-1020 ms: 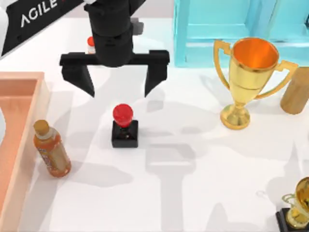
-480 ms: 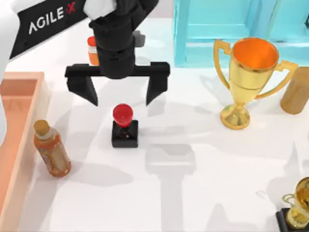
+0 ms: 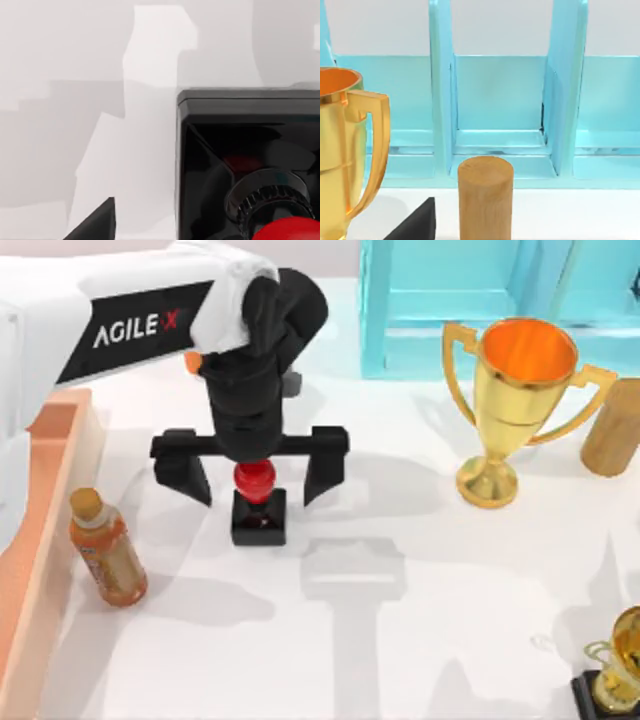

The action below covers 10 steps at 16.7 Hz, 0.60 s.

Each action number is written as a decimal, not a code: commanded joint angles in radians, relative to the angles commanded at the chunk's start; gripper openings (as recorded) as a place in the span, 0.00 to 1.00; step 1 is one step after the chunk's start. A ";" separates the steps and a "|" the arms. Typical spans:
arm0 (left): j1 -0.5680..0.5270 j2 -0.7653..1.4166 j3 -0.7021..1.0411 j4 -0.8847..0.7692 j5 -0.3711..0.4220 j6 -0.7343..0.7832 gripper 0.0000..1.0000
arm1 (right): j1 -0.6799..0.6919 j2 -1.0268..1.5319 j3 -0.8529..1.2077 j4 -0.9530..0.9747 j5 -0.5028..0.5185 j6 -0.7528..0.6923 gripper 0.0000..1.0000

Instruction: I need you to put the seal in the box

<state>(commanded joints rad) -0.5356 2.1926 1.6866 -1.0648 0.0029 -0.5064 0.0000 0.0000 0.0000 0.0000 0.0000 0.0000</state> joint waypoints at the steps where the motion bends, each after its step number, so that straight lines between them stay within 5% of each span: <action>1: 0.000 0.000 0.000 0.000 0.000 0.000 1.00 | 0.000 0.000 0.000 0.000 0.000 0.000 1.00; 3: 0.000 0.000 0.000 0.000 0.000 0.000 1.00 | 0.000 0.000 0.000 0.000 0.000 0.000 1.00; 10: 0.000 0.000 0.000 0.000 0.000 0.000 0.47 | 0.000 0.000 0.000 0.000 0.000 0.000 1.00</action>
<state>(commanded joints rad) -0.5356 2.1926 1.6866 -1.0648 0.0029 -0.5064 0.0000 0.0000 0.0000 0.0000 0.0000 0.0000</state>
